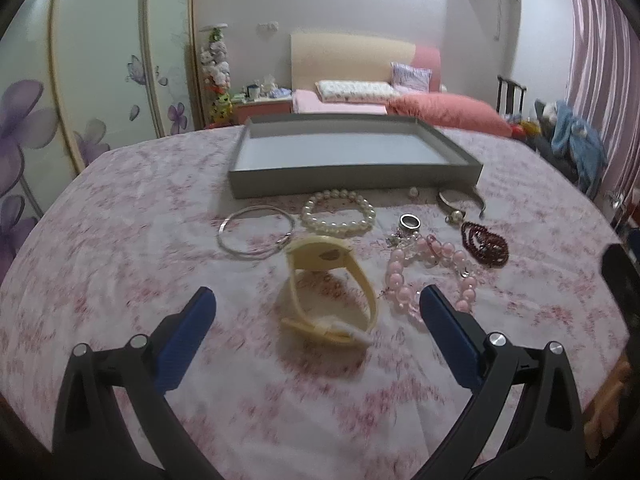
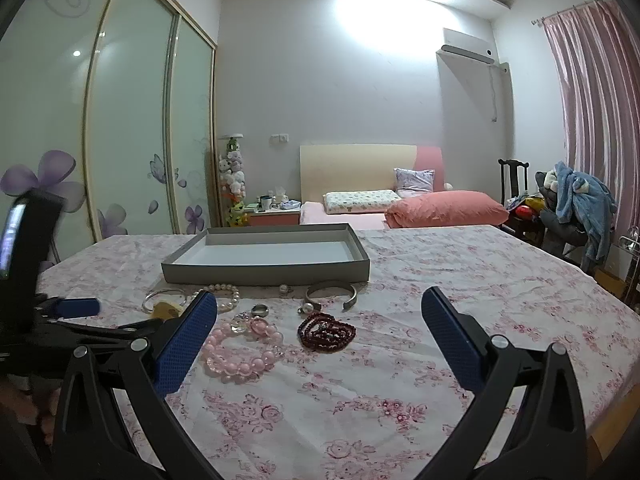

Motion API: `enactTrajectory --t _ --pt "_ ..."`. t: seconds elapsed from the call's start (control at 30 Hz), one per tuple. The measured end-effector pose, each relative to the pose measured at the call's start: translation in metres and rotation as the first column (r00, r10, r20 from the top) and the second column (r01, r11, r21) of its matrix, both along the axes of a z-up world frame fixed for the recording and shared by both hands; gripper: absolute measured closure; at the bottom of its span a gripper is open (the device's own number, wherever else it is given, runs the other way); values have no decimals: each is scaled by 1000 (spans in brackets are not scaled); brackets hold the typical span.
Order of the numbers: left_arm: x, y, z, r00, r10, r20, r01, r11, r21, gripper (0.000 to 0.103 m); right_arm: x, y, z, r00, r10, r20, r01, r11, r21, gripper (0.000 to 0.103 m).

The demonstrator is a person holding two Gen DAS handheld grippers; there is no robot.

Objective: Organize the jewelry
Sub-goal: 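Grasp the yellow watch with the left tool while the right tool reaches the dark red beads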

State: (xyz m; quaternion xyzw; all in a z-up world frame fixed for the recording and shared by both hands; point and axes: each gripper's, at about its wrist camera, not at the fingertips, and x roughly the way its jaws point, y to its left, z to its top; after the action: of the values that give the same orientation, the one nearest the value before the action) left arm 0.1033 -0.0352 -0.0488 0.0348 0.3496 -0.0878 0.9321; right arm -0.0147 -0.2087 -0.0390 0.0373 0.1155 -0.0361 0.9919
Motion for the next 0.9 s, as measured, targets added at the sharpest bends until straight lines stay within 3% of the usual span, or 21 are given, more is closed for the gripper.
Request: enactTrajectory --t 0.2,0.33,0.57,0.63,0.77,0.9 --pt "35 -6 -17 994 9 -111 -9 1000 4 19 0 -6 0 1000 -13 -13 13 1000 5 2" --pt "42 -4 -22 991 24 -135 -24 1000 5 29 3 -8 1 1000 -16 -24 17 1000 8 2" --pt "50 2 -27 986 12 -167 -18 999 -35 57 13 -12 1 997 1 -73 0 1000 11 2" --pt "49 7 -26 986 13 -167 -20 999 -44 62 20 -15 0 994 23 -111 -20 1000 24 2" --pt "44 25 -25 985 34 -172 -43 998 -51 63 43 -23 -5 977 51 -209 -39 997 61 2" --pt "39 49 -23 983 75 -170 -84 995 -45 63 76 -31 -16 930 59 -363 -32 996 78 7"
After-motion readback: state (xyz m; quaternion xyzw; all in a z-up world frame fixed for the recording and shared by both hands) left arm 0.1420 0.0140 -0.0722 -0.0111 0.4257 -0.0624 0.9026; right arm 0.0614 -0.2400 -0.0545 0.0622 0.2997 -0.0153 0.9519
